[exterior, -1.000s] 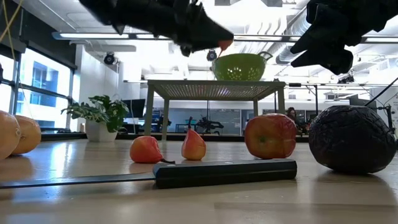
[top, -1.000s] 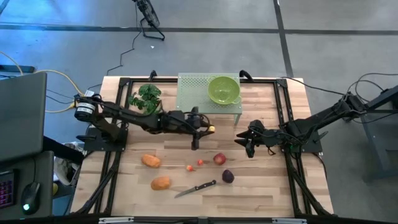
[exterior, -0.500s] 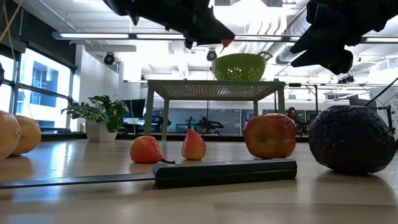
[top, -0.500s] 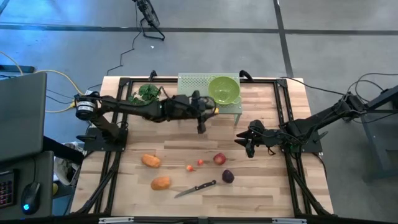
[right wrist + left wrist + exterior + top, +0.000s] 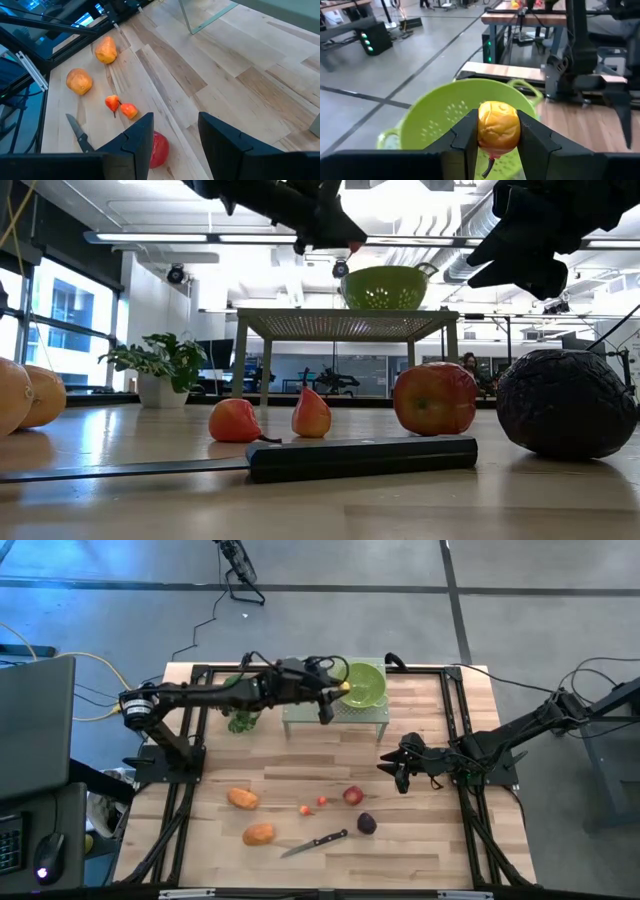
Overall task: Pick & Place Fruit
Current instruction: Put the left peach into the strainer bowl on the shelf
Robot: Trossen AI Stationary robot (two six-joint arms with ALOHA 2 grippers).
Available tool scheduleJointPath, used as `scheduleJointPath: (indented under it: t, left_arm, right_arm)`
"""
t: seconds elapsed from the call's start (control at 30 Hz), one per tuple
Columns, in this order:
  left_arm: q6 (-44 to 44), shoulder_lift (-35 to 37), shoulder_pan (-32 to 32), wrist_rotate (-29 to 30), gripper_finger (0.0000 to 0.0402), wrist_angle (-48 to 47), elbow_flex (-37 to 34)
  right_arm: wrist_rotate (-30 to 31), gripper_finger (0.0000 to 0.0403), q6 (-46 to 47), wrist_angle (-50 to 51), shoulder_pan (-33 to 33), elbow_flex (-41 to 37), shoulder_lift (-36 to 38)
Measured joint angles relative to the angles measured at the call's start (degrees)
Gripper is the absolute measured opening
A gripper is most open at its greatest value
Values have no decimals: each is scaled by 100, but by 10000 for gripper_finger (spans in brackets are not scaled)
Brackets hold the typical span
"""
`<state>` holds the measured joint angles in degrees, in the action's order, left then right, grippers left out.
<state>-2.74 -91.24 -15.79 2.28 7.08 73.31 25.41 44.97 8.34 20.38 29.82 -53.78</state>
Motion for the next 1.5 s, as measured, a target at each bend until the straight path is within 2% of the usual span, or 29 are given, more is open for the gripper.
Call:
scheduleJointPath:
  t: [0.27,0.53,0.8,1.0,1.5]
  left_arm:
    - [-2,0,-285,-24,104,-134,290]
    - [17,0,-595,-451,104,-1186,1089]
    - [8,0,-634,-487,104,-1986,1714]
    - [53,-91,-637,-501,104,-1992,1762]
    - [289,-977,-634,-753,104,-1916,1754]
  right_arm:
    - [0,148,0,0,0,0,0]
    - [3,148,0,0,0,0,0]
    - [66,148,0,-2,0,0,-2]
    - [66,148,0,-55,-1,0,-2]
    - [66,148,-20,-116,0,2,-2]
